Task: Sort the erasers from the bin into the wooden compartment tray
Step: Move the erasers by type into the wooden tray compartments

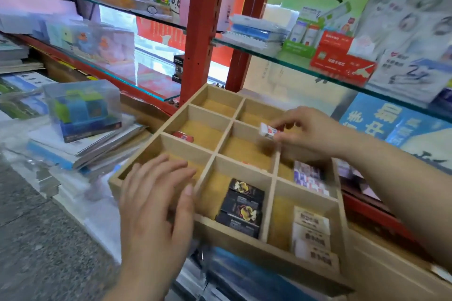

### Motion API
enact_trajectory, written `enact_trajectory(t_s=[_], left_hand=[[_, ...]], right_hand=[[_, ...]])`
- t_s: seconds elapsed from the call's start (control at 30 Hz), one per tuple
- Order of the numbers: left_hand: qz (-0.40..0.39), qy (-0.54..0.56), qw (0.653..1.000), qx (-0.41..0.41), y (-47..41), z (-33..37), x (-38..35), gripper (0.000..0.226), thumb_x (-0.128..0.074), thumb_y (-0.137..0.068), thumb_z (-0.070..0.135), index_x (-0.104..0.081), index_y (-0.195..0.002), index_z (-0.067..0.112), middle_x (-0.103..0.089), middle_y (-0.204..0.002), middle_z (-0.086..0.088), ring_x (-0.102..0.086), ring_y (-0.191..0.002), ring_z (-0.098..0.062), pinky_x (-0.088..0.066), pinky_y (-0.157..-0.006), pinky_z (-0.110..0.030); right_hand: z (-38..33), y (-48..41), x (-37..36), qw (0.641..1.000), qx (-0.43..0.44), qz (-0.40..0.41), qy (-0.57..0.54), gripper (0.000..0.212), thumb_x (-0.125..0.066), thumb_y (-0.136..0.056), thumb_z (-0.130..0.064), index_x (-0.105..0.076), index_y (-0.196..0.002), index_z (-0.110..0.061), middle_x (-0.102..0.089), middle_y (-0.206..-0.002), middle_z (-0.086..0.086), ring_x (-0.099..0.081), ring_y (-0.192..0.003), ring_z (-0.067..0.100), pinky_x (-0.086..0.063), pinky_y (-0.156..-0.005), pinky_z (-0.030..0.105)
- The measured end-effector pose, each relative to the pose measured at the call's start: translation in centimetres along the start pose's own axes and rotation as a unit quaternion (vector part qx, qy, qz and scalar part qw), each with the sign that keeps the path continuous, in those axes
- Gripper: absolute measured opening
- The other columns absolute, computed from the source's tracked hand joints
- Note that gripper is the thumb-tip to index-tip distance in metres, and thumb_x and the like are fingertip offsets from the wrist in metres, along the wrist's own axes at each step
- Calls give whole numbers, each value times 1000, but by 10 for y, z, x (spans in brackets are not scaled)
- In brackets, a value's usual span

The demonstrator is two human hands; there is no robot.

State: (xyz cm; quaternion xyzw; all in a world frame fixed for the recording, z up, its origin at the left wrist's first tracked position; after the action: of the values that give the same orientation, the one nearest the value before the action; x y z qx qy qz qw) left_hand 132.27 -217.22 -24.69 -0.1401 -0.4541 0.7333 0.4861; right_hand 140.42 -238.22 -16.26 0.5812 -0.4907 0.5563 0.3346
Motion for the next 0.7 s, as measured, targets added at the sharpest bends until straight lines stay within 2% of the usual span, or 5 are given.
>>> enact_trajectory(t_s=[0.17, 0.27, 0.37, 0.53, 0.7], left_hand=[[-103, 15, 991, -80, 17, 43, -41, 33, -22, -96, 45, -52, -101, 31, -59, -104, 14, -46, -106, -3, -27, -101, -30], [-149, -39, 984, -91, 23, 48, -59, 33, -31, -94, 42, -62, -95, 29, -67, -97, 9, -49, -101, -7, -22, -101, -23], [-150, -62, 983, -83, 25, 47, -62, 30, -43, -81, 33, -71, -85, 23, -69, -92, 9, -50, -98, -7, -20, -100, -22], [-133, -80, 984, -92, 27, 45, -62, 42, -34, -92, 38, -72, -83, 23, -69, -89, 11, -50, -98, -5, -21, -100, -21], [-124, -92, 983, -103, 26, 47, -62, 38, -37, -89, 36, -72, -82, 24, -69, -86, 12, -50, -95, -4, -29, -93, -24]], right_hand=[[47, 38, -11, 993, -81, -45, 77, 29, -63, -82, -30, -66, -106, -15, -67, -105, 2, -58, -101, 19, -42, -89, 30], [51, 48, -21, 985, -80, -78, 132, 30, -60, -83, -36, -64, -107, -19, -65, -106, 0, -53, -105, 19, -37, -89, 30], [56, 51, -26, 982, -84, -103, 136, 29, -58, -84, -37, -64, -108, -21, -65, -109, -2, -52, -107, 15, -37, -91, 27], [54, 49, -21, 995, -72, -67, -1, 28, -52, -90, -21, -61, -116, -17, -62, -117, -2, -55, -107, 12, -37, -93, 21], [43, 49, -34, 997, -4, -73, 17, 25, -53, -89, -20, -66, -109, -16, -67, -112, 1, -57, -108, 14, -37, -95, 21]])
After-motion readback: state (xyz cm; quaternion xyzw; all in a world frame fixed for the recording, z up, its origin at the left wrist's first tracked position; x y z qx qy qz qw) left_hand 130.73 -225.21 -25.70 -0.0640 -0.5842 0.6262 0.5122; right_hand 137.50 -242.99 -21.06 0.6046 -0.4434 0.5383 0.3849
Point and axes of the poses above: each hand's wrist, its own y-axis away from the middle knuckle, its own x-axis out of the back of the hand, z = x × y, the point moved 6 cm from there along -y, towards the middle knuckle
